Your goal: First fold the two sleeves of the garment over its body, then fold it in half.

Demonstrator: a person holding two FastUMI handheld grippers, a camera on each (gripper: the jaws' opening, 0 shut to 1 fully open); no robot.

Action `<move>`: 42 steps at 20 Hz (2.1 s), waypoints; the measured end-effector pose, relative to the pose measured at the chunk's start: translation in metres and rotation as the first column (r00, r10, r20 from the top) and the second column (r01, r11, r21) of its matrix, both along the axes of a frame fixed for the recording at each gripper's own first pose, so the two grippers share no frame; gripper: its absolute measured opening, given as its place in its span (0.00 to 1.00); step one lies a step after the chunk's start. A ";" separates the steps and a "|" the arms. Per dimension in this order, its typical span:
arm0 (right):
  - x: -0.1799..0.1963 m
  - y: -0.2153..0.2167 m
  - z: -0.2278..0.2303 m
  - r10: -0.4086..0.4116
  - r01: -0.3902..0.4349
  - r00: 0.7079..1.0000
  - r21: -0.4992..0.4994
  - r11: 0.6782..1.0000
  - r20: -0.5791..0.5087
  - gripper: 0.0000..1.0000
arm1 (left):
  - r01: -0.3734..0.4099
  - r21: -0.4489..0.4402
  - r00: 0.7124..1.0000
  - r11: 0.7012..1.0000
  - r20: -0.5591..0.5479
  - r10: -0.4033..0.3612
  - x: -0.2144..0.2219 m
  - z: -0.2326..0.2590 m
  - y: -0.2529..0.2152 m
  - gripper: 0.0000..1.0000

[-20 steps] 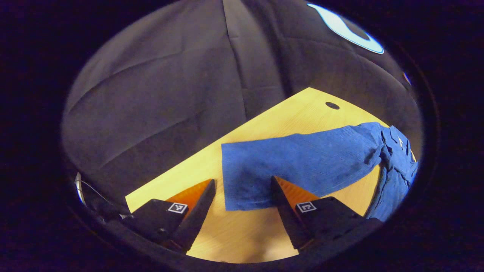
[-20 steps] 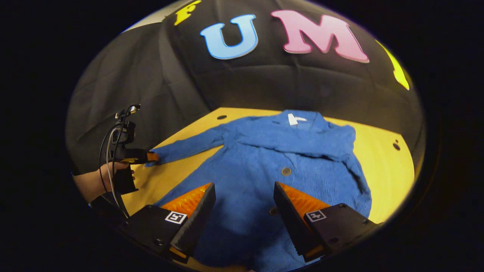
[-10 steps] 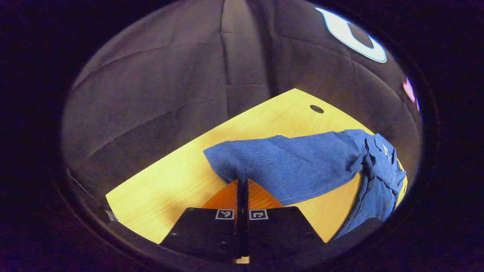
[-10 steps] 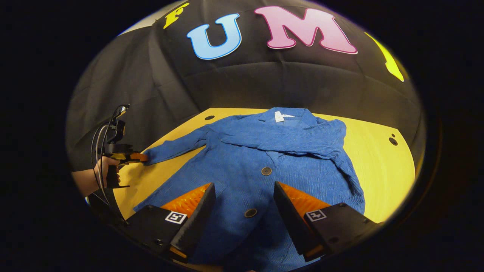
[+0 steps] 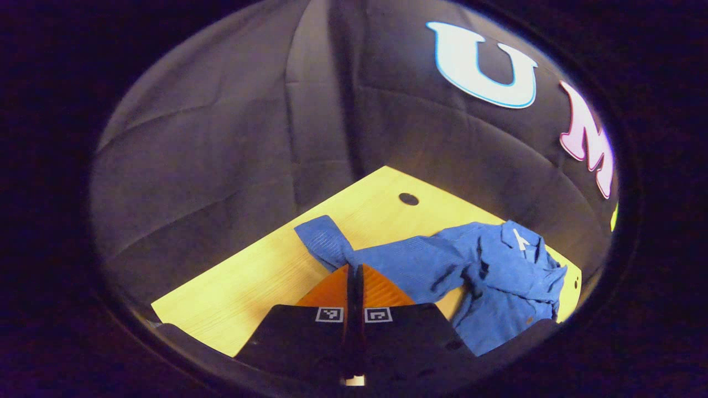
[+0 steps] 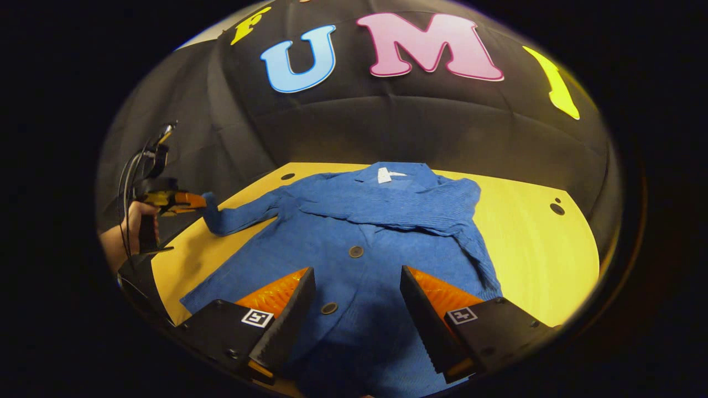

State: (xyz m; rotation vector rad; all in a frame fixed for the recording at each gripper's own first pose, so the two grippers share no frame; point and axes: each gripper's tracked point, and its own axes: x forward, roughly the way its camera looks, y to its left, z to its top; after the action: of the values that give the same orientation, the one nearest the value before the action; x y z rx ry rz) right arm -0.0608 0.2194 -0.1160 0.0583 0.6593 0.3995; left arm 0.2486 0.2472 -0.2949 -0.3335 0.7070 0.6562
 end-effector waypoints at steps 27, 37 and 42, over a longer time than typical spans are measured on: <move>-0.054 -0.194 -0.045 -0.334 0.322 0.931 -0.098 0.942 -0.150 0.98 | 0.635 -0.021 0.772 0.772 0.051 -0.633 0.154 -0.012 -0.374 0.85; -0.132 -0.173 -0.058 -0.407 0.375 0.876 -0.164 0.912 -0.260 0.98 | 0.439 -0.102 0.861 0.893 -0.235 -0.451 -0.100 -0.032 -0.220 0.85; -0.165 -0.160 -0.066 -0.433 0.388 0.860 -0.206 0.898 -0.268 0.98 | 0.416 -0.178 0.837 0.892 -0.310 -0.452 -0.164 -0.059 -0.215 0.85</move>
State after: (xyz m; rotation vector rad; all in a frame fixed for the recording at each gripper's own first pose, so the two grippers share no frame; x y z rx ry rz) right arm -0.2263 0.0591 -0.1816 0.1233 0.9599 -0.0792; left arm 0.0844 0.0326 -0.3539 -0.1411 1.1169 0.2387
